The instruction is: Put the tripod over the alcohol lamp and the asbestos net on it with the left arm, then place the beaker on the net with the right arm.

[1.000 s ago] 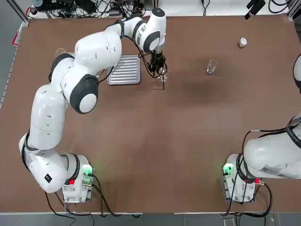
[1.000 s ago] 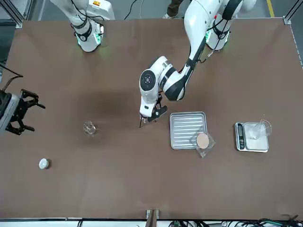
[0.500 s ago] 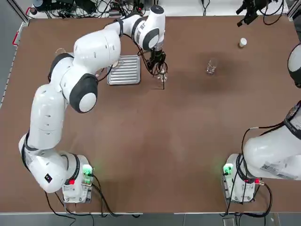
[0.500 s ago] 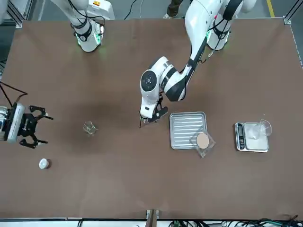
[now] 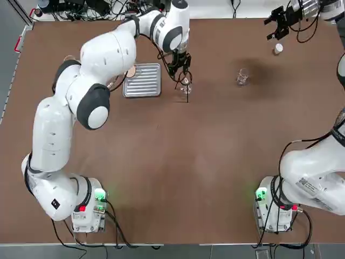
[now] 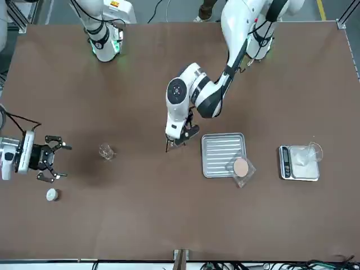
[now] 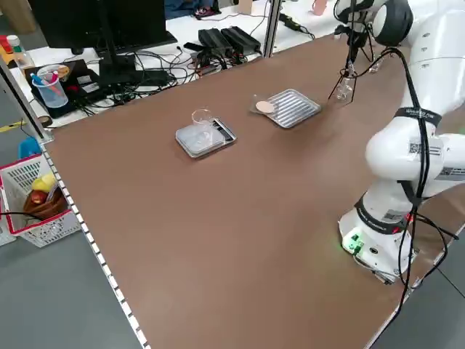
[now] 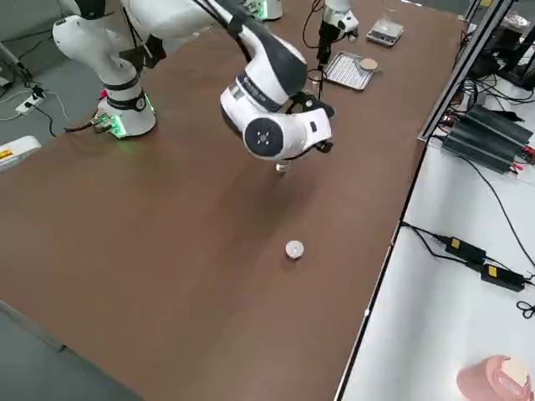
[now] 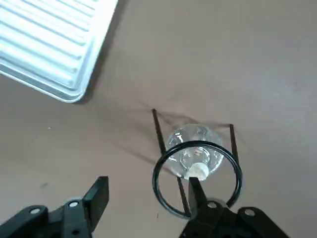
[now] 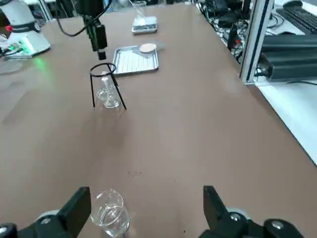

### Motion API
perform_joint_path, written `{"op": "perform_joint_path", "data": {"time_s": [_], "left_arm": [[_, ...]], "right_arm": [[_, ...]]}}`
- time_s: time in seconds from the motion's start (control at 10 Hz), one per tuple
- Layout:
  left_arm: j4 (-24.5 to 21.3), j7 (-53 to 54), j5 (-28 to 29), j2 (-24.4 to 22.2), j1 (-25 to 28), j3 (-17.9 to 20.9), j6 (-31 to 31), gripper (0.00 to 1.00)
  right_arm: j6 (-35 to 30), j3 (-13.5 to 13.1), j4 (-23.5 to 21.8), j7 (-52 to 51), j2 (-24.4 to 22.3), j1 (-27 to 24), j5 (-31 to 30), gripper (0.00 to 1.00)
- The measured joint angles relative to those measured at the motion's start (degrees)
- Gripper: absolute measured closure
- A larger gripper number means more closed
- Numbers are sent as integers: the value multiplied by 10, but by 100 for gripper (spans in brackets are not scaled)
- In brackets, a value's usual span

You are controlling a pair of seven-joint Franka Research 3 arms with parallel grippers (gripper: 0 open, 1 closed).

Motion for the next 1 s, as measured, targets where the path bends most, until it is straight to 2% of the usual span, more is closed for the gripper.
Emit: {"op": "perform_joint_path", "data": {"time_s": [0.1, 0.3, 0.5, 0.7, 0.8, 1.0], "left_arm": [[-2, 21, 0, -20, 16, 1, -18, 30], [-29, 112, 0, -63, 82, 0, -38, 33], [-68, 222, -6, -93, 170, -8, -38, 32], [-94, 355, -37, -113, 300, -54, -34, 32], [-101, 421, -42, -116, 360, -74, -30, 32], [-116, 551, -56, -109, 437, -82, 2, 32]], "right_arm": [[-4, 17, -11, -24, 18, -18, 13, 0], [6, 58, -42, -81, 47, -57, 30, 0], [8, 65, -70, -124, 65, -76, 34, 0], [9, 66, -86, -169, 90, -90, 40, 0], [9, 68, -90, -191, 104, -97, 42, 0], [32, 89, -100, -240, 135, -120, 43, 0]]}}
